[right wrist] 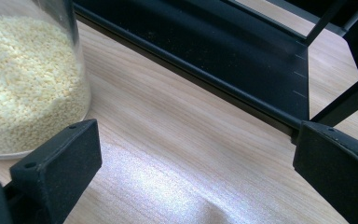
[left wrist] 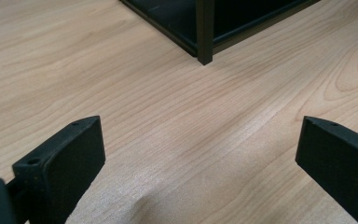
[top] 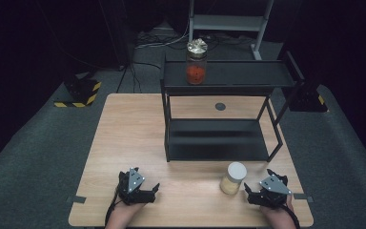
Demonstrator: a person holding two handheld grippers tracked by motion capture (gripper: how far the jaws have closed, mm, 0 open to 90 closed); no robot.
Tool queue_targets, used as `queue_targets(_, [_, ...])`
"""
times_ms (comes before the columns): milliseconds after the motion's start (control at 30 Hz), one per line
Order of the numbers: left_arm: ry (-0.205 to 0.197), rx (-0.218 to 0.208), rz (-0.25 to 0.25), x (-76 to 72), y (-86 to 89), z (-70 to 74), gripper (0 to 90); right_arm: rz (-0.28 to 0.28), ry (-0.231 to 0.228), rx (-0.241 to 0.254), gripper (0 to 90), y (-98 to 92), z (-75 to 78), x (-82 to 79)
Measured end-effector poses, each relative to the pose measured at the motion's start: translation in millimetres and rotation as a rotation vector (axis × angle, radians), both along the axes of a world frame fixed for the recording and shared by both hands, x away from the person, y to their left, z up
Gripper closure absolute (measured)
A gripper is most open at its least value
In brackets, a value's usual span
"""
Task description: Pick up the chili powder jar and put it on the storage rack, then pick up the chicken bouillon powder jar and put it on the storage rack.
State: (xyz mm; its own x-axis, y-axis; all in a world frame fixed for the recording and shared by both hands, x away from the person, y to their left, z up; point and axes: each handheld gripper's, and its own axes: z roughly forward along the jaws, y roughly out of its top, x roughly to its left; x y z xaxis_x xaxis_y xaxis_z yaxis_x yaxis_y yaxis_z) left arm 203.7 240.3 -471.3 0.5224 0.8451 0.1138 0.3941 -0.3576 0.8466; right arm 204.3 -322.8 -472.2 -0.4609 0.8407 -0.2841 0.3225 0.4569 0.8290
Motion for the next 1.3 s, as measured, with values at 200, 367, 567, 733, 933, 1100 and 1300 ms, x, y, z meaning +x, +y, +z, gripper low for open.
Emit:
queue_targets(200, [-0.004,0.057,-0.010,-0.3,-8.6,1.9,1.3,0.014,-0.007,0.003,0.3,-2.3,-0.9,-0.9])
queue_targets(367, [-0.010,0.097,-0.027,-1.0,-13.8,2.7,1.3,0.016,-0.017,0.016,0.3,-4.7,-2.2,-2.4])
queue_targets(567, [-0.007,0.083,-0.027,-0.3,-11.8,2.6,1.3,0.009,-0.028,0.054,0.2,-10.2,-3.0,-4.3])
queue_targets(733, [-0.013,0.089,-0.032,-1.3,-12.3,2.1,1.3,0.006,-0.067,0.075,0.2,-11.8,1.8,-10.2])
queue_targets(933, [-0.011,0.087,-0.039,-0.5,-11.2,2.3,1.3,0.023,-0.116,0.118,0.0,-14.9,10.4,-18.6])
queue_targets(1100, [-0.008,0.082,-0.037,-0.3,-10.5,2.5,1.3,0.035,-0.136,0.134,0.0,-15.0,16.8,-23.3])
queue_targets(1300, [-0.008,0.080,-0.037,-0.1,-9.9,2.5,1.3,0.067,-0.170,0.175,0.0,-16.3,25.0,-30.4])
